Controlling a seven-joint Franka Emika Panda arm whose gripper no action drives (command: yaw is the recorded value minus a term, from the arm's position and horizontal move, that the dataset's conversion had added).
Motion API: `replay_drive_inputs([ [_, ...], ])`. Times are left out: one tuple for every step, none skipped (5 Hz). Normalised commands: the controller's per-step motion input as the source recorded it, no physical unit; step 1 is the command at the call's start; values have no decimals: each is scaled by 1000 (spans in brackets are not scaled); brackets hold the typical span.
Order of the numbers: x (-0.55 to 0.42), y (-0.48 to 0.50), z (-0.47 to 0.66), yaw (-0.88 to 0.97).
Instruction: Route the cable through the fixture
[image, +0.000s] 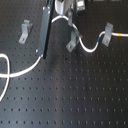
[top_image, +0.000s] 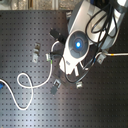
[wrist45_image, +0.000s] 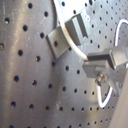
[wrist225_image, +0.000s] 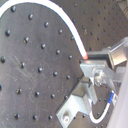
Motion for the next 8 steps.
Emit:
replay_drive_inputs([
  [41, 22, -534, -269],
  [55, 56, -363, -254],
  [73, 148, 1, -69],
  [90, 411, 16, 314],
  [103, 311, 1, 591],
  [30, -21, 76, 0],
  [-94, -129, 136, 394],
  [-41, -50, 109, 91],
])
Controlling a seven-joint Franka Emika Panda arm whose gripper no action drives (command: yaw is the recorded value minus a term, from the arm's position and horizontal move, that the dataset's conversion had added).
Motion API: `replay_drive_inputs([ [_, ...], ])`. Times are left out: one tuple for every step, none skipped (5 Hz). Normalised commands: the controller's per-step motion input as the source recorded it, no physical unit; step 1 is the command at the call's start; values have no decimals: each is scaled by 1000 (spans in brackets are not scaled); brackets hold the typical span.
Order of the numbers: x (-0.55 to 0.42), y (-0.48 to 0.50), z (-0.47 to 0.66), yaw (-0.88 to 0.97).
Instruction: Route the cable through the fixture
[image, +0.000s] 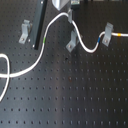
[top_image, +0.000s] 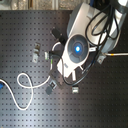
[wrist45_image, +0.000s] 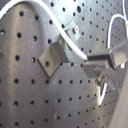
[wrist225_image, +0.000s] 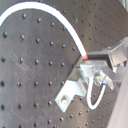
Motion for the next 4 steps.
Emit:
replay_drive_inputs([
  [-125, -93, 363, 314],
  [8, -8, 0, 0],
  [-100, 54, 355, 126],
  [-389, 65, 601, 326],
])
